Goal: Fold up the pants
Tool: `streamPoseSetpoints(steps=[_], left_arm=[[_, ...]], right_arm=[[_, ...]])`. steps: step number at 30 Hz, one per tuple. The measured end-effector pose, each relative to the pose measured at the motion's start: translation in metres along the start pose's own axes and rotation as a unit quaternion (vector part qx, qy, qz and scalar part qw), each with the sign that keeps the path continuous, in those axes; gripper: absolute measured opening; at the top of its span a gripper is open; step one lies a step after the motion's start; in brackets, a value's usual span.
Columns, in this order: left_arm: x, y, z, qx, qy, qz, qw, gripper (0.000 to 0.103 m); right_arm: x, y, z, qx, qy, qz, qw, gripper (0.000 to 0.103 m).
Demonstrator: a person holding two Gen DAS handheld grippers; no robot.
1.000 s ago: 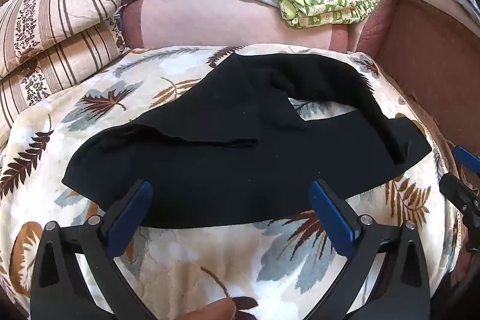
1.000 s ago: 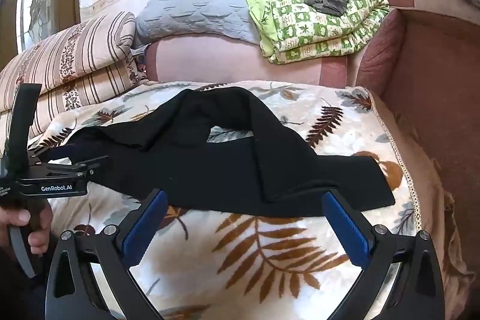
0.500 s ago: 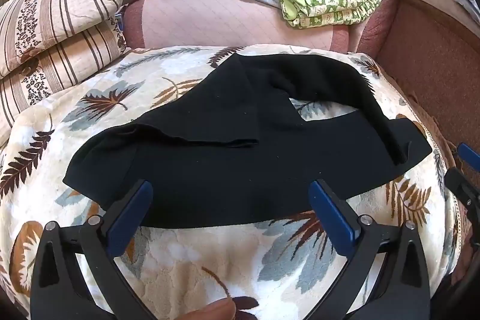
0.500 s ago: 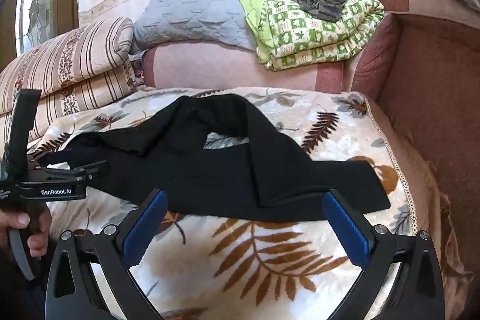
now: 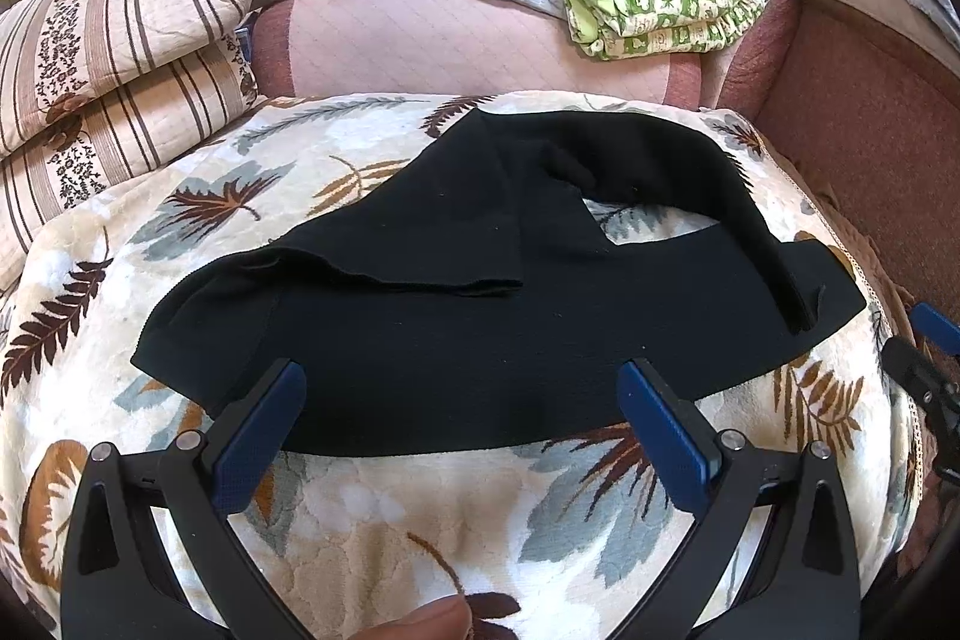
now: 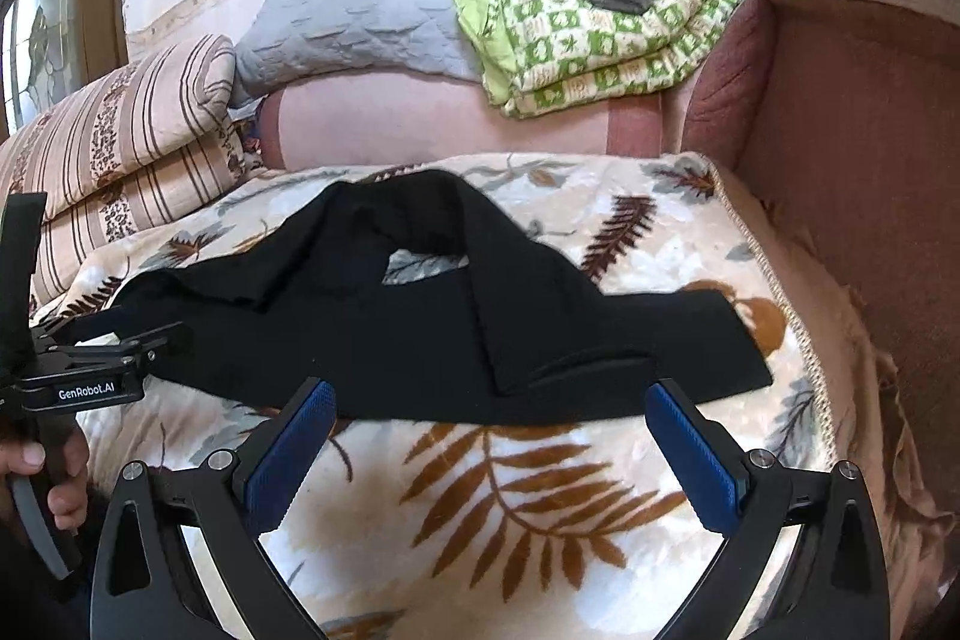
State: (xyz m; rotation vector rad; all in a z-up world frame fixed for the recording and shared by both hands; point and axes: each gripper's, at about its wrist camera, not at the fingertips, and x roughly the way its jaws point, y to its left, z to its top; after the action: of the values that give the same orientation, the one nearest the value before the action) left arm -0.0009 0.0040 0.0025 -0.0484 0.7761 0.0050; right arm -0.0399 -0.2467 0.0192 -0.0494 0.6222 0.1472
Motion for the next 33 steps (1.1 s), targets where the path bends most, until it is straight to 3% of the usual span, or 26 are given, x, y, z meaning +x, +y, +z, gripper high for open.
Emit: streamPoseSetpoints(steps=[33], left_arm=[[0.002,0.001,-0.001,-0.002,-0.001,0.003,1.0,0.103]], right_arm=[[-0.001,-0.012,-0.001,0.006,0.003,-0.057,0.998,0.103]])
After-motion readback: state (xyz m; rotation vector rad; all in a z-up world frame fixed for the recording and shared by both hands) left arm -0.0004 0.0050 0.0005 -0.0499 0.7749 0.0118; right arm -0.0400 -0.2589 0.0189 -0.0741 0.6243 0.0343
